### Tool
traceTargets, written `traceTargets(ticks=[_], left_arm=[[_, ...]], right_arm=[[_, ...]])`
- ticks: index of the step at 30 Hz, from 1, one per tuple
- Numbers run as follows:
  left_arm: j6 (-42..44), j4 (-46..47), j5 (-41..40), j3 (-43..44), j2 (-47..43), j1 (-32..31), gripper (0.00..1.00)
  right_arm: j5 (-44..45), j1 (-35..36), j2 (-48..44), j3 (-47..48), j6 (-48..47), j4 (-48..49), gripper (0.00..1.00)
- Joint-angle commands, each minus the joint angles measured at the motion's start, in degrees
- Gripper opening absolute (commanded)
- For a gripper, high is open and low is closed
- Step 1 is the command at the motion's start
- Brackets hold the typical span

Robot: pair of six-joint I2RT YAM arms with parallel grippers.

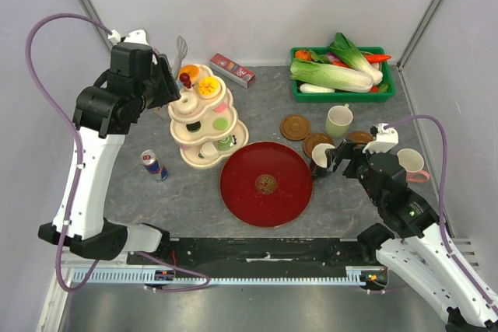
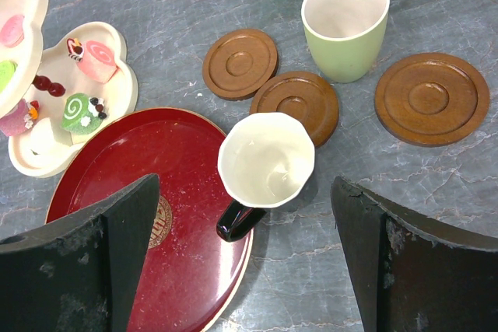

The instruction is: Serve the afternoon tea

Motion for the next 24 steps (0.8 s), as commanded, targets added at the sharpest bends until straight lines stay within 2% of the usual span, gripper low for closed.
traceTargets(ticks=[1,6,12,20,24], left_arm=[[-0.1,-0.6,-4.4,3.6,-1.2,0.4,0.60],[-0.3,1.2,-3.2,5.5,-1.6,0.4,0.60],[-0.1,4.0,6.5,10.7,-1.6,0.3,0.60],[0.5,8.7,19.0,12.9,1.0,-0.1,0.60],[0.0,10.1,19.9,13.7,3.0,-2.8,0.59]], right_arm=[[0.3,0.0,0.3,0.1,0.3,1.6,0.98],[0.9,0.0,0.2,0.1,0.3,1.6,0.98],[1.1,0.0,0.1,0.1,0.4,1.5,0.98],[1.9,0.1,-0.5,0.1,0.5,1.3,0.98],[2.0,0.0,-0.4,0.2,0.5,1.3,0.98]])
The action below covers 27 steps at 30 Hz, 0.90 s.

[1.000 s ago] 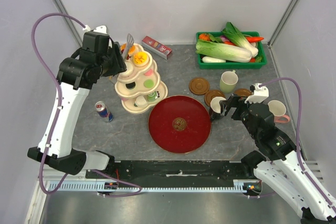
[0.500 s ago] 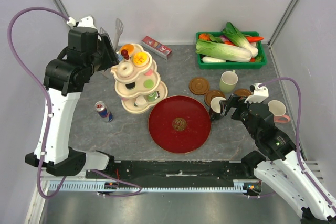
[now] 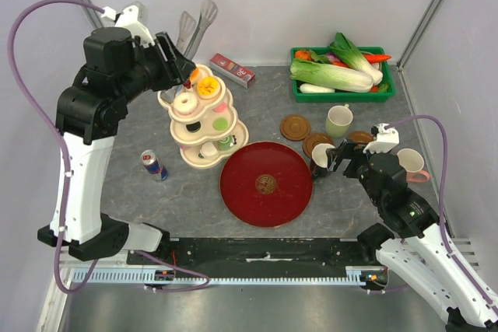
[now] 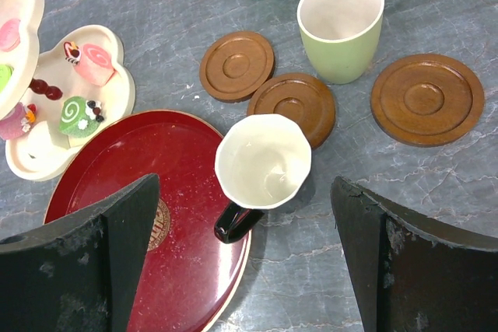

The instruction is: Serve the afternoon tea

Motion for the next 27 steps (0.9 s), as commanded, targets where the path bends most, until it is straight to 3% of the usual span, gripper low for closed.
traceTargets(ticks=[1,9,13,23,27], left_arm=[[0.3,5.0,4.6,2.2,2.3,-3.8,0.60],[2.2,5.4,-8.0,1.6,5.5,-20.9,0.59],[1.7,6.4,-9.9,-0.9,6.0,-26.0,0.59],[-3.6,13.2,-16.7,-14.6,7.3,-28.8,0.59],[-5.0,15.4,-18.3,-16.0,10.9,-29.1,0.59]], right_arm=[[1.5,0.0,-0.3,0.2,0.4,1.3,0.98],[1.8,0.1,-0.4,0.2,0.5,1.1,0.98],[1.6,0.0,-0.4,0.2,0.5,1.0,0.98],[1.5,0.1,-0.7,0.1,0.6,1.0,0.98],[1.6,0.1,-0.5,0.1,0.7,1.1,0.98]])
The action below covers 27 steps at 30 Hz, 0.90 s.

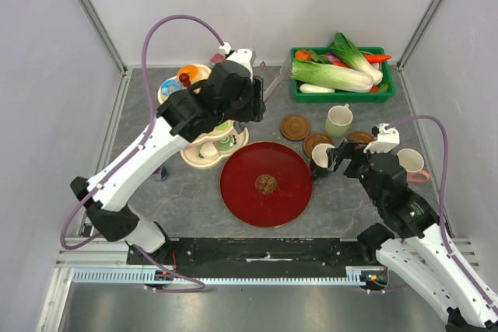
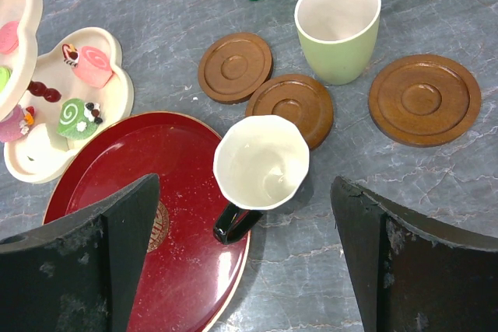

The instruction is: Serve the afternoon tea

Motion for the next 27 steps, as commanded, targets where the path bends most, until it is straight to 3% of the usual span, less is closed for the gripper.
traceTargets(ticks=[1,7,13,22,27], left_arm=[[-3.0,7.2,-3.6,-0.8,3.9,-0.5,0.59],[-4.0,10.5,-11.0,-0.3,11.2,-0.5,0.59],[-1.6,12.0,-16.2,6.0,23.0,-0.2,0.60],[-1.1,14.5,-13.6,11.1,35.4,5.1,0.60],[-0.7,17.6,-6.7,9.6,38.3,9.4,0.60]], right_arm=[[1.3,0.0,-0.4,0.0,0.7,1.0,0.98],[2.1,0.0,-0.2,0.0,0.8,1.0,0.98],[3.5,0.0,-0.1,0.1,1.2,0.4,0.98],[4.9,0.0,1.1,0.4,1.4,-0.4,0.98],[5.6,0.0,2.0,0.5,1.6,-0.6,0.98]])
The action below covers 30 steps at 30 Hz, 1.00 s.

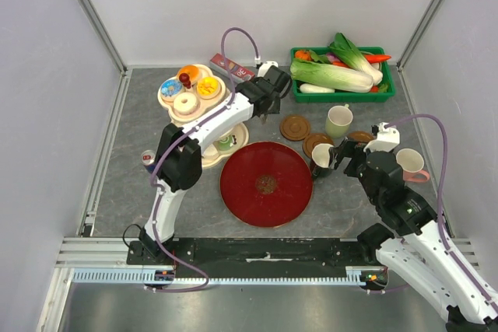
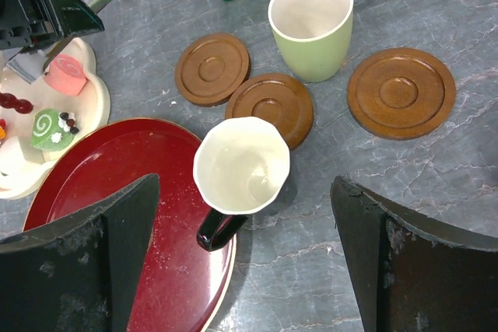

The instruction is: Serve the afternoon tea

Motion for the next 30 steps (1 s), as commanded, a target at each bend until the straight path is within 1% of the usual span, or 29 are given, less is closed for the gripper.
traceTargets(ticks=[1,4,10,17,20,22,25,28,30], left_arm=[[1.8,7.4,5.1,0.6,1.2,3.3,0.60],[4.1,10.6,5.3,-0.9,2.6,3.5,0.60],[4.2,10.7,8.1,2.6,7.5,5.4,0.60],[4.8,10.7,5.7,3.5,10.3,5.6,0.61],[4.9,10.5,6.0,4.1,11.6,6.0,0.63],[5.1,10.2,6.3,4.8,12.3,6.2,0.66],[5.6,10.2,6.5,5.6,13.0,6.4,0.67],[6.6,10.1,7.1,6.7,13.3,6.7,0.71],[7.3,9.7,7.6,7.2,13.1,6.7,0.83]], right_arm=[[2.1,0.0,0.8,0.5,0.7,-0.2,0.98],[2.6,0.0,1.1,0.6,0.7,-0.3,0.98],[3.8,0.1,1.6,0.7,0.9,-0.6,0.98],[4.3,0.0,2.4,0.9,0.8,-0.7,0.98],[4.6,0.0,2.7,0.9,1.0,-1.0,0.98],[5.0,0.1,2.8,1.0,1.0,-1.2,0.98],[5.4,0.0,3.1,1.1,1.1,-1.6,0.98],[5.7,0.0,3.5,1.3,1.0,-1.9,0.98],[5.7,0.0,3.7,1.6,0.9,-2.1,0.98]])
